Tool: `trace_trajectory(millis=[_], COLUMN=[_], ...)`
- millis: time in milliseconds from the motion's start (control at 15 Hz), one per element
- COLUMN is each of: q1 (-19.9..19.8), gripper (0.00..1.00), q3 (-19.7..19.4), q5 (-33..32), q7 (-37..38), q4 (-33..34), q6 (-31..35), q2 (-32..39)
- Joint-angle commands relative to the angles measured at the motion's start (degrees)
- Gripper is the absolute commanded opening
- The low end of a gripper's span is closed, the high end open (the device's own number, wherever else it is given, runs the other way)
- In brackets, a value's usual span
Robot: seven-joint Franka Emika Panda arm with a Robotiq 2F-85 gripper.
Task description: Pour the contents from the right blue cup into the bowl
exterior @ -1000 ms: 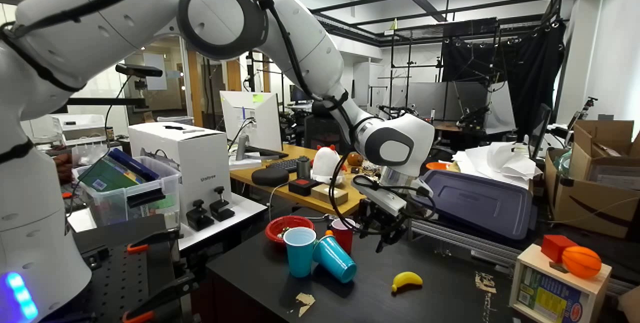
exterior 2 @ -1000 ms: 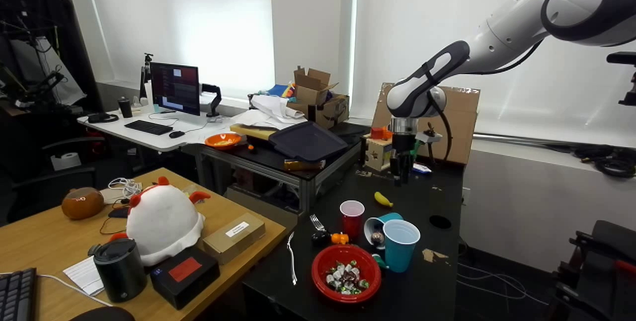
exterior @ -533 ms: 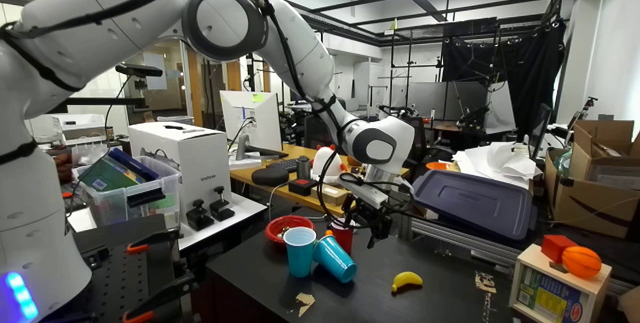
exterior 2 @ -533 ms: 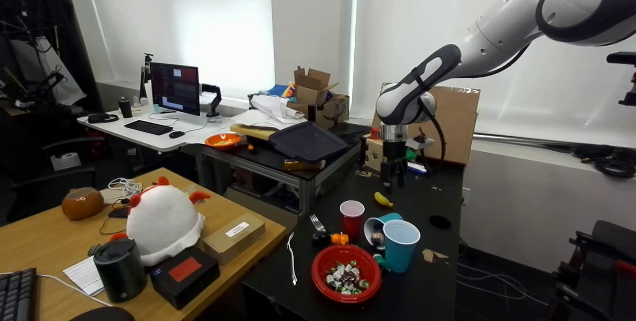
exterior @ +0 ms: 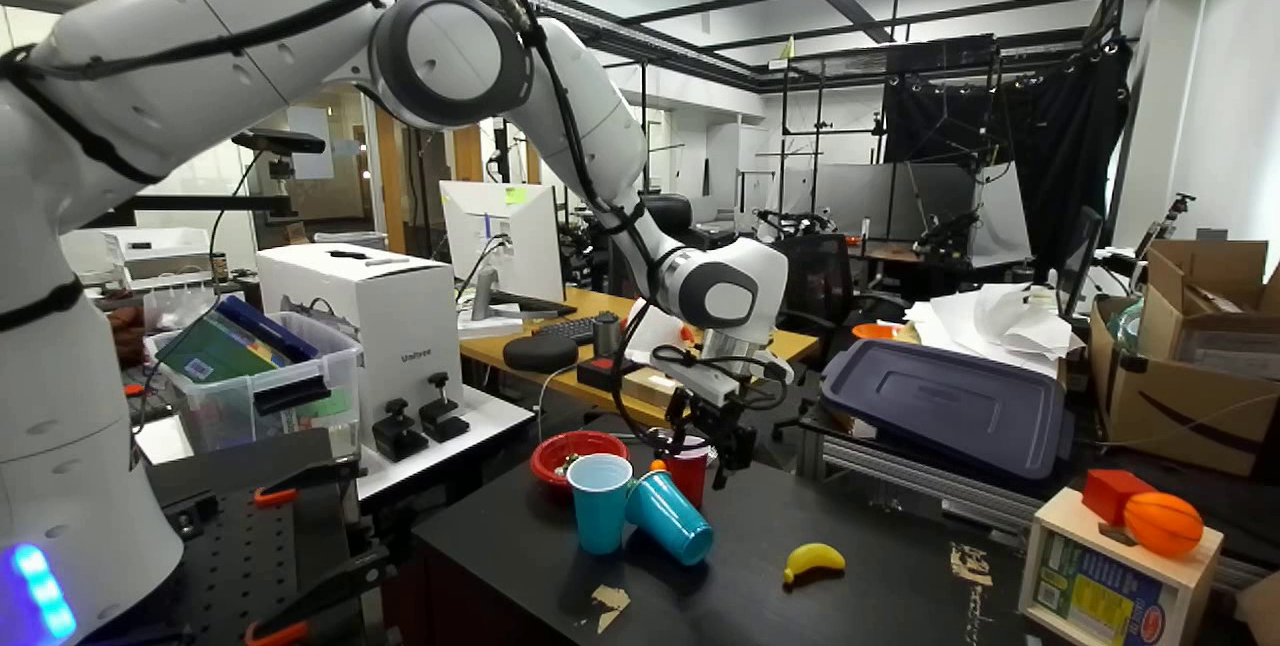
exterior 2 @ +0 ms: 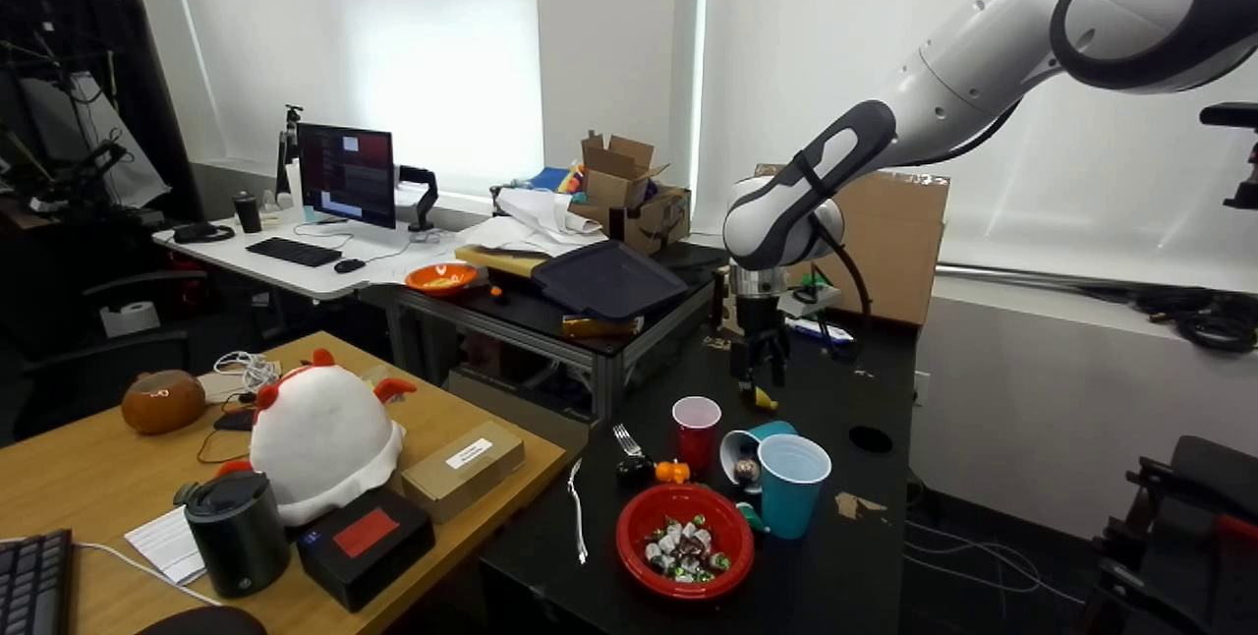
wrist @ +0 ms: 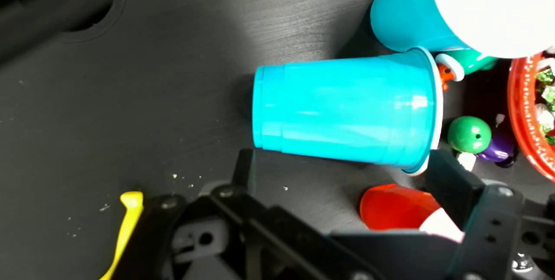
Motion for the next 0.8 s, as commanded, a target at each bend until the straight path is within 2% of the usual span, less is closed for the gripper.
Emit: trace_trajectory(millis=[0,400,733], q1=[2.7,6.9,8.5], gripper=[1.0,1.0,1.0], q3=[-1.5,-3.7,-5.1], q5=[-1.6,-3.6,-4.2], q7=[5.0,12.1,16.2], q4=[-1.7,-2.0,-1.6], q6=[3.9,8.3,8.1], q2=[0.2,2.9,3.3])
